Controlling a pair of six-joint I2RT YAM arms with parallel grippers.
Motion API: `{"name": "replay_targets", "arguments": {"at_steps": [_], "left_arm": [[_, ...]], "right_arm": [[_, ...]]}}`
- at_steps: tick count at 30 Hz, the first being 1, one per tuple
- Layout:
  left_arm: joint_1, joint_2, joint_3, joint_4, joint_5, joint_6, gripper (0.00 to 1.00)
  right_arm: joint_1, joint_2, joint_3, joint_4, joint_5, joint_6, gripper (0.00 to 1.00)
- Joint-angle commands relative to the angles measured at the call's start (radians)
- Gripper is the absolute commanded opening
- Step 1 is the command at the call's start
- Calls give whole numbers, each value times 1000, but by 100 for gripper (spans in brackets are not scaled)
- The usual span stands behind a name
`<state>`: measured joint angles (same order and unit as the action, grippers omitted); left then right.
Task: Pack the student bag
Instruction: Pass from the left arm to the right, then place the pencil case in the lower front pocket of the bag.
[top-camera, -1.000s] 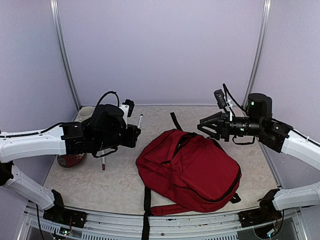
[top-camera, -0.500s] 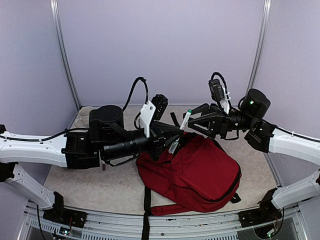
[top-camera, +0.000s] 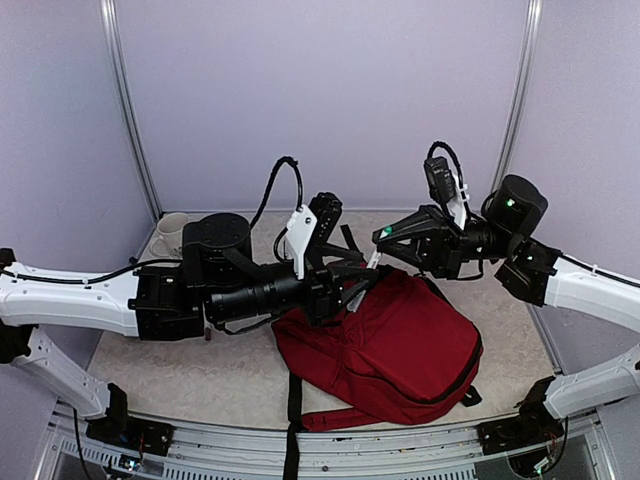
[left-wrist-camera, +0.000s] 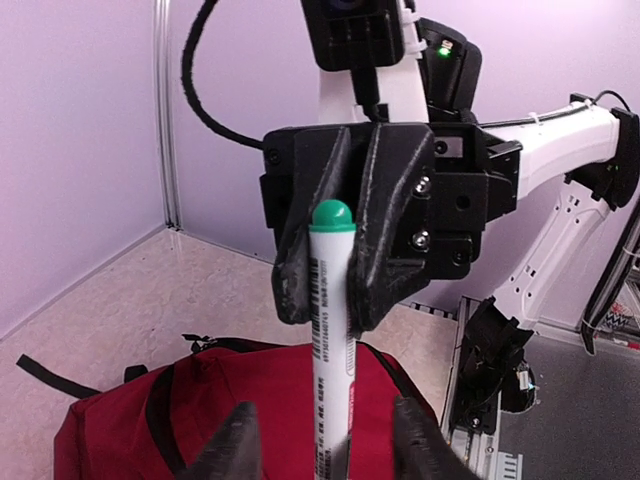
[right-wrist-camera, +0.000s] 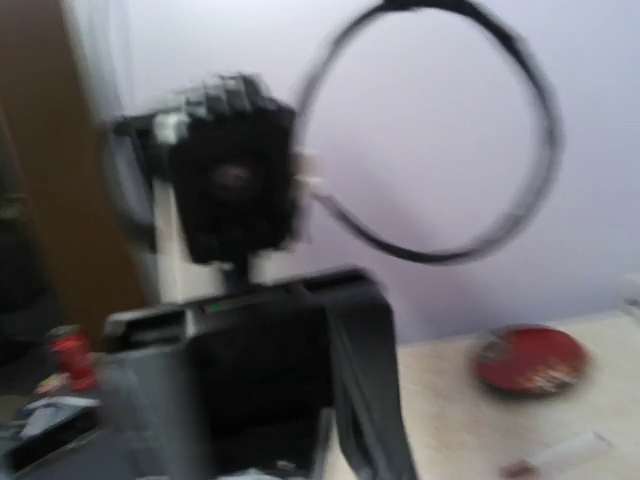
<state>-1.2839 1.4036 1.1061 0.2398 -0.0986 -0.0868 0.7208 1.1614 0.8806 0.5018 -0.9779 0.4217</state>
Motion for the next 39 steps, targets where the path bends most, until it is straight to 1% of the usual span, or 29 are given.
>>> {"name": "replay_targets", "arguments": {"at_steps": [1, 3, 4, 5, 7, 8, 9, 11, 13, 16, 18, 24, 27, 30, 32, 34, 37, 38, 39], "left_arm": [[39, 17, 31, -96, -130, -72, 81], [86, 49, 54, -186, -145, -129, 80], [114, 67, 59, -220, -147, -159, 78], [139, 85, 60, -249, -146, -192, 76], [202, 120, 58, -288, -129, -265, 70], [221, 133, 51, -291, -116, -275, 68], [236, 142, 40, -281, -104, -303, 68], [247, 153, 19, -232, -62, -304, 69], [246, 176, 29, -221, -23, -288, 72], [238, 224, 59, -238, 26, -253, 78], [235, 249, 63, -239, 47, -245, 80], [250, 274, 39, -206, 50, -256, 81], [256, 300, 57, -197, 52, -243, 81], [262, 326, 73, -201, 63, -232, 81], [268, 330, 70, -199, 71, -228, 81], [278, 320, 60, -201, 67, -227, 80], [296, 272, 26, -204, 19, -228, 81], [301, 249, 8, -211, -11, -230, 83], [305, 226, -5, -221, -45, -231, 87]], "right_arm": [[-40, -66, 52, -394, 283, -178, 0], [-60, -88, 39, -460, 426, -202, 0], [-63, -99, 16, -460, 480, -208, 0], [-64, -109, -12, -427, 500, -213, 0], [-64, -120, -92, -276, 433, -240, 0], [-64, -120, -140, -162, 387, -249, 0], [-64, -116, -176, -70, 362, -259, 0], [-64, -95, -219, 31, 376, -322, 0], [-64, -76, -236, 55, 429, -399, 0], [-64, -42, -257, 80, 452, -516, 0], [-64, -14, -291, 140, 466, -594, 0], [-64, 96, -362, 309, 462, -836, 0], [-64, 149, -362, 351, 421, -960, 0], [-65, 203, -379, 431, 374, -1107, 0], [-63, 250, -370, 424, 369, -1217, 0], [-63, 285, -349, 392, 398, -1286, 0], [-63, 313, -327, 327, 440, -1373, 0], [-63, 316, -319, 302, 449, -1395, 0], [-63, 318, -314, 281, 460, -1409, 0]]}}
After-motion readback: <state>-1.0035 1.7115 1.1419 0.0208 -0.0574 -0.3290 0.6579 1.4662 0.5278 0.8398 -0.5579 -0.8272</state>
